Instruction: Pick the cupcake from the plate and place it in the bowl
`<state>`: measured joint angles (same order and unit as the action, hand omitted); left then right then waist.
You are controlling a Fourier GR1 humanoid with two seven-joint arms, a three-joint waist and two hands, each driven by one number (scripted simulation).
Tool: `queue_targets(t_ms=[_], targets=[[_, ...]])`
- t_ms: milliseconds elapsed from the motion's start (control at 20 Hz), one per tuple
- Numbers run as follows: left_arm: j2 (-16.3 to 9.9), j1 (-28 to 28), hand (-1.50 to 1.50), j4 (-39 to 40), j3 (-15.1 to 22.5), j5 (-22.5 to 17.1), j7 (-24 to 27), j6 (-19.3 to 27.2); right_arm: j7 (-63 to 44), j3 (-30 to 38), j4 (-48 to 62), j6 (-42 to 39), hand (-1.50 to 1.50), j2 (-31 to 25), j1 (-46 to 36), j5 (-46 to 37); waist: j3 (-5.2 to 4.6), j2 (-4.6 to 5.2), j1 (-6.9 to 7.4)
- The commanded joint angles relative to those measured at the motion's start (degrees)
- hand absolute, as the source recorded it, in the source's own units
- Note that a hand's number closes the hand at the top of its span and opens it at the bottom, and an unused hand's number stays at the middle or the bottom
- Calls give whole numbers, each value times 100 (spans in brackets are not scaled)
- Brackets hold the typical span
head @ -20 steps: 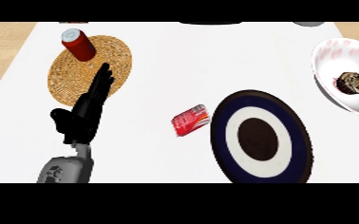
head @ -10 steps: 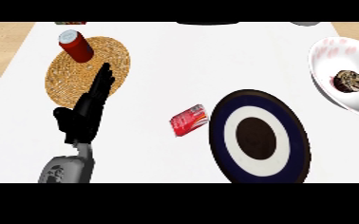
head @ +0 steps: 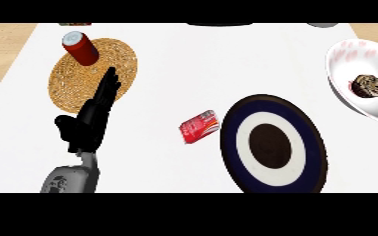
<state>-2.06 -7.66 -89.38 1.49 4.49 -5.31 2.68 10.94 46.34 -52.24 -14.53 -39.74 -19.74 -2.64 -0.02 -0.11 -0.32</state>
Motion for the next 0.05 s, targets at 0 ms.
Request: queue_targets(t_ms=[0], targets=[[-197,184,0,10,-215,-270,252,-309,-244,-9,-808,-176,-150,202,597,384,-1,0,3]])
